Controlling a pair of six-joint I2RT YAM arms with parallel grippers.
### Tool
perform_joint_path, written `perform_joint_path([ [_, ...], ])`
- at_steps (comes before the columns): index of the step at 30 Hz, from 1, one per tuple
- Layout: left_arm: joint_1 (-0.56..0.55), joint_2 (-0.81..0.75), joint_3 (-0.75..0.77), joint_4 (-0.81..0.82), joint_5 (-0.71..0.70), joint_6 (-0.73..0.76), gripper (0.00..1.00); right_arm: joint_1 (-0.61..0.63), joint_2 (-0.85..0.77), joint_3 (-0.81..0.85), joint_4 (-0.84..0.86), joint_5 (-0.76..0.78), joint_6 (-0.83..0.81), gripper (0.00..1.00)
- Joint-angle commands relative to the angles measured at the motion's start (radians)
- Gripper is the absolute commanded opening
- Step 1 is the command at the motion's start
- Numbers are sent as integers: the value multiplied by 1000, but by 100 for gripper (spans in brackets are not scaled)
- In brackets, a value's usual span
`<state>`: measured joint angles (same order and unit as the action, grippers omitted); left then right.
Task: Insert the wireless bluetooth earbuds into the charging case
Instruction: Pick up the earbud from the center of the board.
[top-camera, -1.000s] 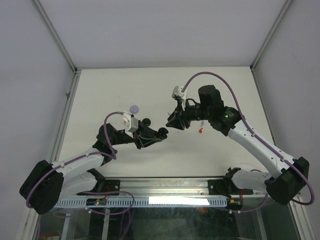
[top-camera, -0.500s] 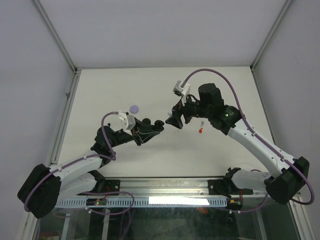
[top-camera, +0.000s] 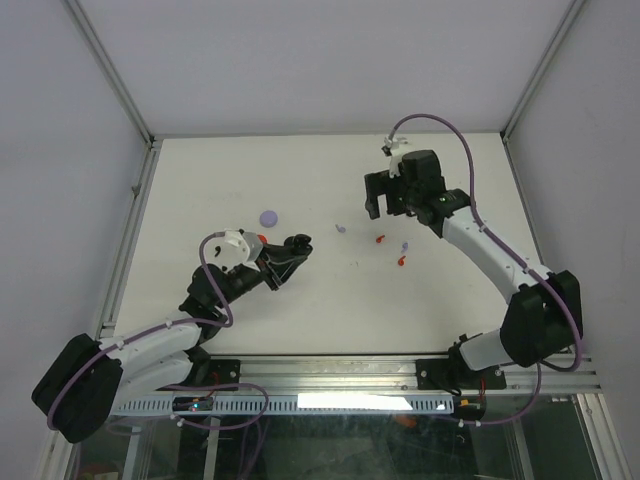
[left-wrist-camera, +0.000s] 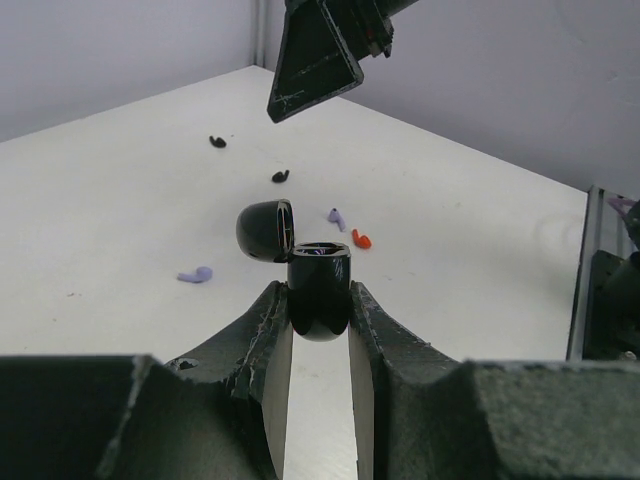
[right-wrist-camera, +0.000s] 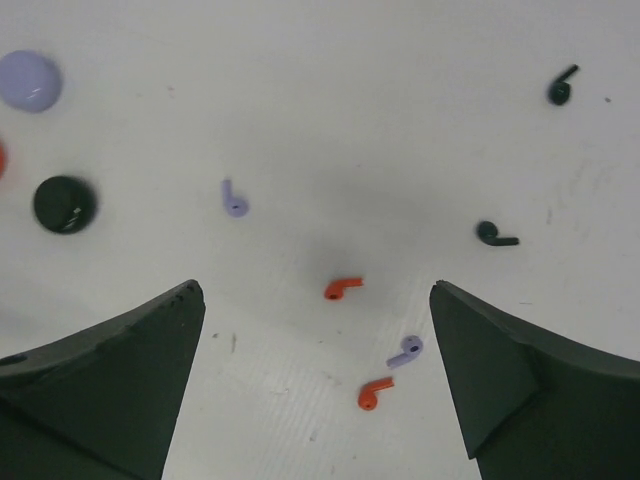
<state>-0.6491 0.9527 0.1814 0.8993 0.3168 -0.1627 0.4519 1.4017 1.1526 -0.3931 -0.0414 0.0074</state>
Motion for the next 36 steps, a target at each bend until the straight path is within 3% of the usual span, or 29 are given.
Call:
perform_joint_path([
  [1, -10, 41, 24, 44, -104, 12, 0, -99, 62, 70, 75, 126, 75, 97],
  [7, -11, 110, 9, 112, -186, 5, 0, -224, 175, 100, 136, 110, 78, 99],
  [12, -10, 120, 74, -26, -104, 37, 0, -282, 256, 130, 118, 47, 35, 98],
  [14, -9, 126, 70, -10, -65, 57, 0, -286, 291, 141, 108, 18, 18, 90],
  [18, -8, 149, 55, 50, -49, 57, 0, -285, 379, 178, 70, -31, 18, 84],
  [24, -8, 178, 72, 42, -32, 57, 0, -275, 481, 238, 12, 32, 15, 72],
  [30, -9, 190, 85, 13, -23, 67, 0, -257, 545, 264, -1, 69, -4, 53],
  [36, -9, 193, 91, 6, -18, 73, 0, -245, 579, 289, -31, 92, -15, 49],
])
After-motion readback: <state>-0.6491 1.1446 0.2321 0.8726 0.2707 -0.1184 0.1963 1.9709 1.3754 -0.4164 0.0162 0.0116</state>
